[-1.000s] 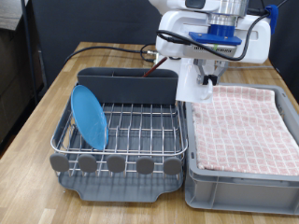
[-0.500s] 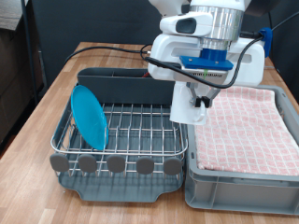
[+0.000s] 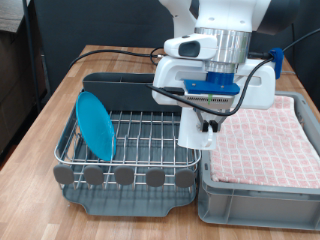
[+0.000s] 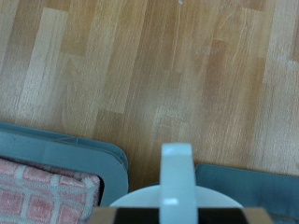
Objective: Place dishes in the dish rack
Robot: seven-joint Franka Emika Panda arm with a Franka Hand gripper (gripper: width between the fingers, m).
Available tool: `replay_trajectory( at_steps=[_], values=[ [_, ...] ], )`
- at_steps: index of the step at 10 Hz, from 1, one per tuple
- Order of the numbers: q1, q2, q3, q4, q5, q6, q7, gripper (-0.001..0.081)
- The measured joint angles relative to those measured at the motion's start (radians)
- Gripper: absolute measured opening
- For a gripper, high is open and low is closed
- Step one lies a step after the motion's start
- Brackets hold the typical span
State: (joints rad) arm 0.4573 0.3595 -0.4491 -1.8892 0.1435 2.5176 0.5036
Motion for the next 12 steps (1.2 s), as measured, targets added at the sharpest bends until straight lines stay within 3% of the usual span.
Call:
replay_trajectory(
  at_steps=[7,12],
  values=[
    [-0.125,0.105,0.076,0.137,0.149,-0.123,-0.111,0.0068],
    [-0.170,0.190,0.104,0.223,0.189,-0.188,-0.119,0.0068]
  ],
)
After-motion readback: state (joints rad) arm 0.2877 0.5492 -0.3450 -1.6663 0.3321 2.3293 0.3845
